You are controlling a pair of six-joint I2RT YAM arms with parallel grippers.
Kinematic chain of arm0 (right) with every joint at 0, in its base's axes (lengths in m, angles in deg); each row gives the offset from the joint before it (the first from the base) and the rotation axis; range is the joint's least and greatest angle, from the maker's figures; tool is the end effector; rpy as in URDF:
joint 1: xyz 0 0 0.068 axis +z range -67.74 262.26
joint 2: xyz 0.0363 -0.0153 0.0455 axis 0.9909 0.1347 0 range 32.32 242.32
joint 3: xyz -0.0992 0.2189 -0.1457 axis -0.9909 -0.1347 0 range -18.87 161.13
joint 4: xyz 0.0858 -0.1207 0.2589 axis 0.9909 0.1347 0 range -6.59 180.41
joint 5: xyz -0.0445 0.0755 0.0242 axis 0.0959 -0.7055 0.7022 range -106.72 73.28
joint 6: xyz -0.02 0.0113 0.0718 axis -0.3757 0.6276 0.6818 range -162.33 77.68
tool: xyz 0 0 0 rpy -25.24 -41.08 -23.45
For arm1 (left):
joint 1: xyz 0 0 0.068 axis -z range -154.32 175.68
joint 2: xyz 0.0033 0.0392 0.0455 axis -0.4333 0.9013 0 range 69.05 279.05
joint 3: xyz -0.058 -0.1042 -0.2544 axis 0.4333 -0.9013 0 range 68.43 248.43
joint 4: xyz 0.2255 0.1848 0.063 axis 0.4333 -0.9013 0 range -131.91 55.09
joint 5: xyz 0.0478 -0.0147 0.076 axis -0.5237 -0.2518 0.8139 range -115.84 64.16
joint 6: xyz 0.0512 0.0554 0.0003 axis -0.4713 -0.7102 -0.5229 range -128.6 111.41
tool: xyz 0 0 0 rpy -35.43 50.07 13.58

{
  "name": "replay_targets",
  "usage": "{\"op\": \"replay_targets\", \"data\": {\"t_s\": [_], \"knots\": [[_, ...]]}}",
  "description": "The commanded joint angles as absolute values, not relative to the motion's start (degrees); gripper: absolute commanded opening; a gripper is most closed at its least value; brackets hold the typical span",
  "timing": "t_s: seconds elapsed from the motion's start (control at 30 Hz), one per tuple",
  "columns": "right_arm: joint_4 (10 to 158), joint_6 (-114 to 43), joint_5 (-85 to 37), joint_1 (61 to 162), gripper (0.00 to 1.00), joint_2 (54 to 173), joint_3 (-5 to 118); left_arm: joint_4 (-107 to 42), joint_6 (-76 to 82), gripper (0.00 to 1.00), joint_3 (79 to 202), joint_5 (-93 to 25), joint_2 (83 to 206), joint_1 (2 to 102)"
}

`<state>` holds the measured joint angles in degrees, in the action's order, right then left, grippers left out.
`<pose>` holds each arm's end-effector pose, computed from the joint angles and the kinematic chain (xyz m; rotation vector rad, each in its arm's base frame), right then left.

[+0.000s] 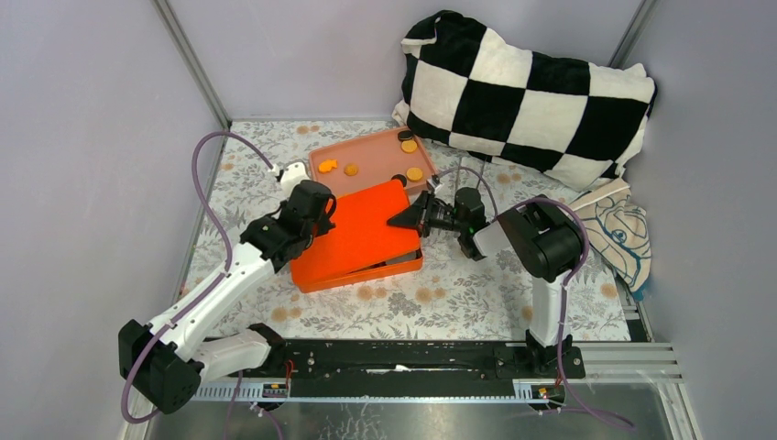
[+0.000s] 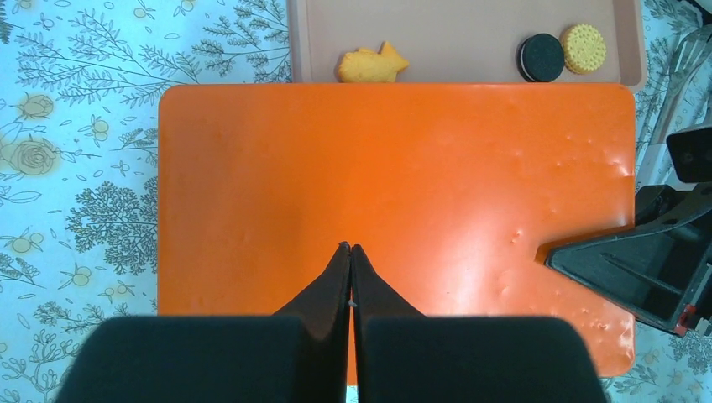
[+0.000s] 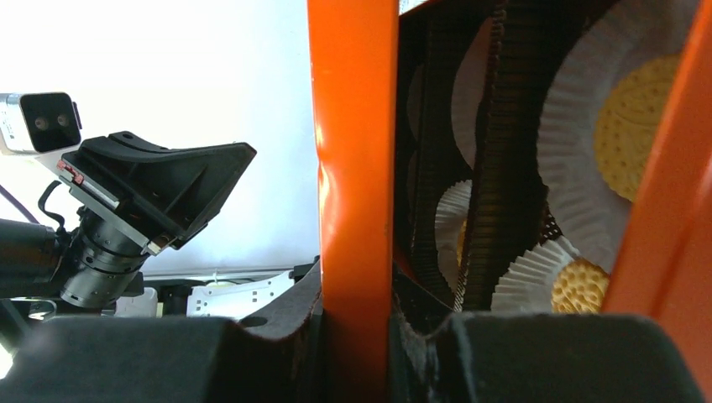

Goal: Pack the cookies

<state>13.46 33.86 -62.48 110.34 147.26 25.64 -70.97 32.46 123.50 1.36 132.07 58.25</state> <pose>0.3359 0.2307 0.1122 0.0469 2.0029 1.9259 0.2515 -0.1261 0.2856 -0.3930 2.2056 -0.1350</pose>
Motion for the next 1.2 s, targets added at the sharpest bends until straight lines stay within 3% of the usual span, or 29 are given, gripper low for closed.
{"op": "replay_targets", "data": {"t_s": [0.0,0.23,0.43,0.57,0.67,0.83,1.0,1.17], "knots": [[10.2,32.5,-61.1,107.8,0.00,146.3,23.7,-69.3,33.4,0.00,121.1,-1.2,131.7,58.1],[8.1,33.6,-63.3,106.2,0.01,148.5,23.6,-64.6,35.3,0.00,114.1,-7.1,132.3,58.2],[7.6,34.0,-65.2,105.9,0.21,149.9,24.6,-63.9,39.1,0.00,107.8,-9.8,132.0,58.3],[7.7,33.9,-64.7,105.5,0.43,149.9,24.1,-63.3,39.7,0.00,105.6,-10.0,131.1,58.3],[9.4,32.7,-64.2,105.2,0.53,148.5,23.7,-63.4,39.3,0.00,105.5,-9.7,130.6,58.3],[27.5,21.0,-61.0,105.0,0.68,140.7,24.3,-63.1,39.4,0.00,104.8,-9.7,130.6,58.3],[55.3,7.1,-52.5,104.8,0.70,131.0,28.2,-62.2,39.7,0.00,103.9,-10.2,130.8,58.3],[71.8,1.7,-41.4,104.8,0.67,123.8,29.7,-61.5,39.4,0.00,103.8,-10.5,131.2,58.3]]}}
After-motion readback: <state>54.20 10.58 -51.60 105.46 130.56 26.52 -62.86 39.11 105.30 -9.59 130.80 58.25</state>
